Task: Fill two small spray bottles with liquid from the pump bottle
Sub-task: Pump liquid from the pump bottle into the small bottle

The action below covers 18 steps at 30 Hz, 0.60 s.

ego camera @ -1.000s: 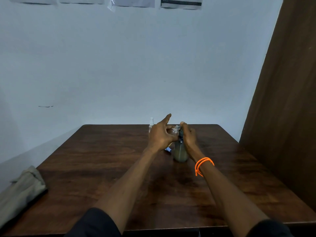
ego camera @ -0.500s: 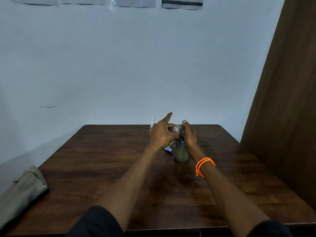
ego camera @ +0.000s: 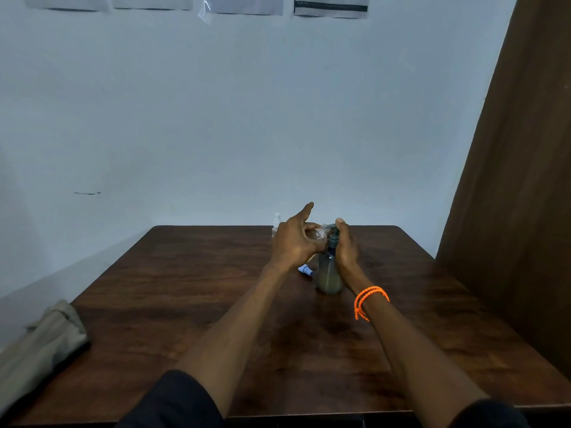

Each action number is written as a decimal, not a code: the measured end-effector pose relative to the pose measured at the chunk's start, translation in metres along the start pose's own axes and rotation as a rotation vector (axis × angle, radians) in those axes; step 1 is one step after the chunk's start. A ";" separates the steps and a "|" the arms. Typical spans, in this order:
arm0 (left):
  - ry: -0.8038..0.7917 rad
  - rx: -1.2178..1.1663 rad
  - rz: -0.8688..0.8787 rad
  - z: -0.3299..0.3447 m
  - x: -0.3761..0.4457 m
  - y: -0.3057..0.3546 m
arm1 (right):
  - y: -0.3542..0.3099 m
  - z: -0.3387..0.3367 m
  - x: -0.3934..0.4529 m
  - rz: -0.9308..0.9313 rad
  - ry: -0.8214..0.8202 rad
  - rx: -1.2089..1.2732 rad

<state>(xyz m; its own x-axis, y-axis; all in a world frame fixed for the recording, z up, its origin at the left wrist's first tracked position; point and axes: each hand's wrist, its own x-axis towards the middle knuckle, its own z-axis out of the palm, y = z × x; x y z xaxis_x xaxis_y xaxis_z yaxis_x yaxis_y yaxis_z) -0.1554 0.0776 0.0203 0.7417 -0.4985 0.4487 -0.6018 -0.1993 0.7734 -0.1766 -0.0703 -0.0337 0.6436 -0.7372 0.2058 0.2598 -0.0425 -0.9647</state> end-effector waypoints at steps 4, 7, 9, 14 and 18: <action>-0.003 0.026 -0.031 0.007 -0.002 -0.010 | 0.003 -0.001 0.000 -0.063 0.006 -0.056; 0.003 -0.012 -0.031 0.010 -0.002 -0.013 | 0.001 -0.001 0.000 -0.034 0.003 -0.038; 0.010 -0.024 -0.032 0.008 0.000 -0.012 | 0.001 -0.001 0.001 -0.002 0.002 -0.012; 0.020 0.052 -0.018 0.003 -0.001 -0.008 | 0.006 0.000 0.003 -0.031 -0.035 -0.013; 0.003 0.008 -0.032 0.006 -0.001 -0.010 | 0.003 -0.001 0.002 -0.044 -0.017 0.005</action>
<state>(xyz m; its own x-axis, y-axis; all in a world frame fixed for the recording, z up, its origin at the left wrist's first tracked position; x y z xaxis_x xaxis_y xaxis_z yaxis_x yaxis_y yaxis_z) -0.1514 0.0751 0.0095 0.7614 -0.4892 0.4253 -0.5803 -0.2219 0.7836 -0.1750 -0.0723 -0.0364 0.6433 -0.7233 0.2510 0.2922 -0.0711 -0.9537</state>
